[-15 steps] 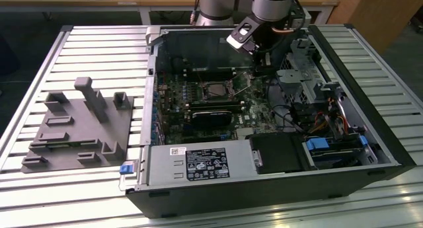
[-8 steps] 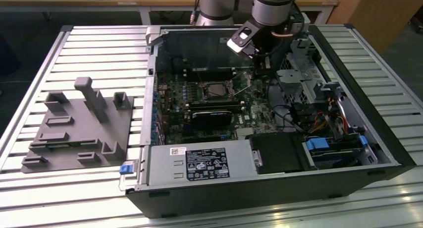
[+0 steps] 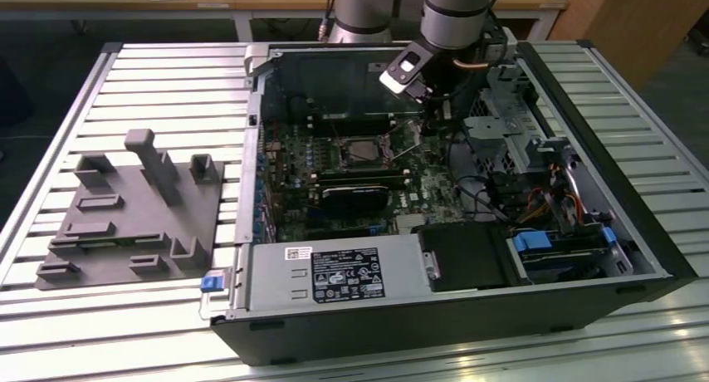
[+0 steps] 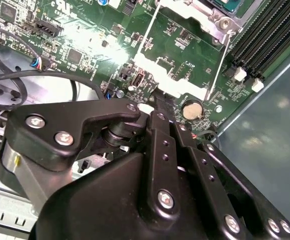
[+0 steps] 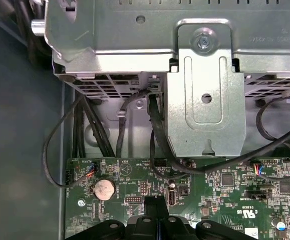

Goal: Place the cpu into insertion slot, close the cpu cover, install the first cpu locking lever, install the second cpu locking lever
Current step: 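Close the cpu cover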

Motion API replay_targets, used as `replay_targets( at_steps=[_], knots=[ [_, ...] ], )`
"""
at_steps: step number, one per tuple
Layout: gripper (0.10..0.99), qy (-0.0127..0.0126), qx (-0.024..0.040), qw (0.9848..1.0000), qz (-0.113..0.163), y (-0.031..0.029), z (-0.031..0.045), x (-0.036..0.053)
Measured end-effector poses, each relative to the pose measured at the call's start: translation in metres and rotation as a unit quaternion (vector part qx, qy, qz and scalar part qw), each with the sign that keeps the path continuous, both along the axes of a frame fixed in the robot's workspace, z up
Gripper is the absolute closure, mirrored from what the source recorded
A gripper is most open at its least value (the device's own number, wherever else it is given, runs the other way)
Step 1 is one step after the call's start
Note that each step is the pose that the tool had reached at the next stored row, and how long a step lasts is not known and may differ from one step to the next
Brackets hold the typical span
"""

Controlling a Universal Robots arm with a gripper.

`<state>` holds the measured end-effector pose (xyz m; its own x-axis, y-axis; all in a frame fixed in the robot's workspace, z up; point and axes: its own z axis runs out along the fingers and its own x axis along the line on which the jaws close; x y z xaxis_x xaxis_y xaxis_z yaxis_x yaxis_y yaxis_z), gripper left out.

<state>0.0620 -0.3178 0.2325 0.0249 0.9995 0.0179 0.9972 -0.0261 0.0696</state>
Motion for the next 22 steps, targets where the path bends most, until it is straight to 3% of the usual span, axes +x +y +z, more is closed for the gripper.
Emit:
replay_targets(
  at_steps=[8,22],
  knots=[
    [0.980,0.0000,0.0002,1.0000,0.000,0.0001,-0.0003,-0.0014],
    [0.980,-0.0001,0.0001,1.0000,0.000,0.0000,-0.0010,-0.0210]
  ],
)
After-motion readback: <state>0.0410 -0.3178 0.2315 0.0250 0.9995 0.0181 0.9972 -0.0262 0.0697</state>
